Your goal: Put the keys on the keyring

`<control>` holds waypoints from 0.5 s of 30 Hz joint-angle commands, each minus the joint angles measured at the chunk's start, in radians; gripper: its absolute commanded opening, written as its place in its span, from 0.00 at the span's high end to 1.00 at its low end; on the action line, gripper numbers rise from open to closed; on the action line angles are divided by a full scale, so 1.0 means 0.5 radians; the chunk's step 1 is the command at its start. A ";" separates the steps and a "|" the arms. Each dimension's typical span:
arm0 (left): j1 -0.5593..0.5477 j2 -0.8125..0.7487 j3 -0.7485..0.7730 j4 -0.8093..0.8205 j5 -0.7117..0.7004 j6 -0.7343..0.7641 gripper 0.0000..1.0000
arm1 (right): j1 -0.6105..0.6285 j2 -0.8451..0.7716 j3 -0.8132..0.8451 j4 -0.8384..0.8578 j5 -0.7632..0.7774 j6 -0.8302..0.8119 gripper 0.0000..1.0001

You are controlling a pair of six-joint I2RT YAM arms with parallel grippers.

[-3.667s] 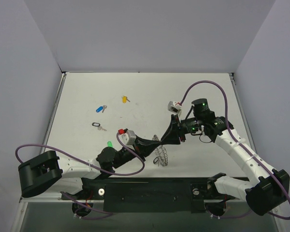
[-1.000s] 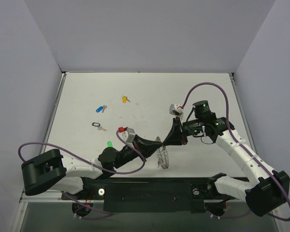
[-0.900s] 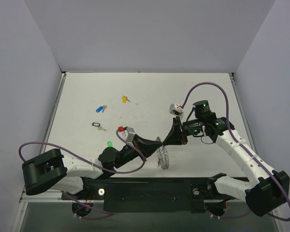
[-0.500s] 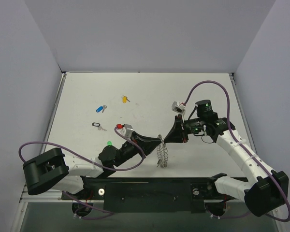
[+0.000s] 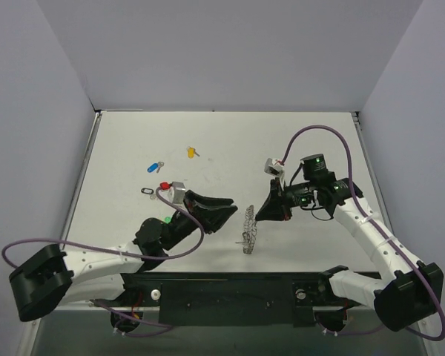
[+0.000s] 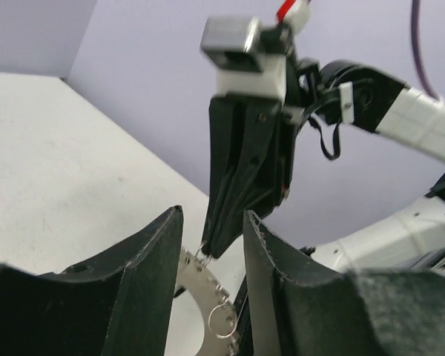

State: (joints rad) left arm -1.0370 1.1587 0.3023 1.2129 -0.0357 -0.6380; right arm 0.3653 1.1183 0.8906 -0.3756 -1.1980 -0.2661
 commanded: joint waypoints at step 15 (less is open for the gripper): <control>0.129 -0.198 0.702 -1.356 0.801 0.585 0.34 | 0.116 0.202 0.682 -1.473 0.472 -1.486 1.00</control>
State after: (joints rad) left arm -0.9604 0.9943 0.5900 0.4965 0.2066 -0.4450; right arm 0.4202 1.2102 1.1824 -1.0077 -0.9577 -0.9146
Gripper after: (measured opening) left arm 0.662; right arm 0.006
